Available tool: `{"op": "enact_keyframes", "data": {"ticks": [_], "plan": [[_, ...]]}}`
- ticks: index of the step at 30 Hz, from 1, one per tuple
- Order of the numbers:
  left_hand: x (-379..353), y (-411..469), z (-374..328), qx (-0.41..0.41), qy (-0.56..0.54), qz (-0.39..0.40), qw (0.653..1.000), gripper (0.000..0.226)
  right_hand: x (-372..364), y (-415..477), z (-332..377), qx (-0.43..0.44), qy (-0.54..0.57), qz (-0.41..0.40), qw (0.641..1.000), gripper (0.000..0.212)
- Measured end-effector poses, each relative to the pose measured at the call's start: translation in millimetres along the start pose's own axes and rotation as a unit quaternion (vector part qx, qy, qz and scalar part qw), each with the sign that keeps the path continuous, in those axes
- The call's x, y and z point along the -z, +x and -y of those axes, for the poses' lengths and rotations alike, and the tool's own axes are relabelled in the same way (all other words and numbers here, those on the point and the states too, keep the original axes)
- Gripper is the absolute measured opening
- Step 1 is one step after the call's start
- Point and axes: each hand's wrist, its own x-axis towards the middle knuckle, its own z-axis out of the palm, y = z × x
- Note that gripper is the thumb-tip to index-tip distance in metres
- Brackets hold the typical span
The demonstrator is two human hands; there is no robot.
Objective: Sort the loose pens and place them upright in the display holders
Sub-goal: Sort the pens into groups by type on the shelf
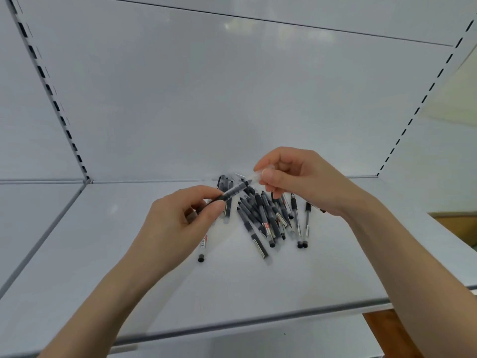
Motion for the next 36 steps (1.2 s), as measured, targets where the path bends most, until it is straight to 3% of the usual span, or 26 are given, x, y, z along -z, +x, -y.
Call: {"op": "enact_keyframes", "data": {"ticks": [6,15,18,22,26,30,34,36], "plan": [[0,-2,-2,-0.028,0.026,0.015,0.999,0.026,-7,-2,0,0.0,-0.011,0.027,1.0,0.014],[-3,-2,10,-0.021,0.066,-0.008,0.998,0.031,-27,3,-17,-0.006,0.043,-0.015,0.999,0.016],[-2,3,14,0.0,0.089,-0.023,0.996,0.02,-31,11,-23,-0.042,0.064,-0.04,0.996,0.016],[7,9,44,0.058,0.245,-0.055,0.966,0.021,-31,18,-40,-0.083,-0.116,-0.112,0.983,0.006],[13,8,69,0.134,0.344,-0.046,0.928,0.013,-39,13,-50,-0.12,-0.293,-0.023,0.948,0.019],[12,8,75,0.159,0.364,-0.025,0.917,0.014,-51,13,-43,-0.148,-0.452,0.037,0.879,0.03],[9,8,71,0.129,0.393,-0.049,0.909,0.018,-55,14,-40,-0.158,-0.49,0.042,0.856,0.024],[6,7,63,0.075,0.351,-0.095,0.928,0.014,-47,14,-40,-0.166,-0.414,0.016,0.895,0.031]]}}
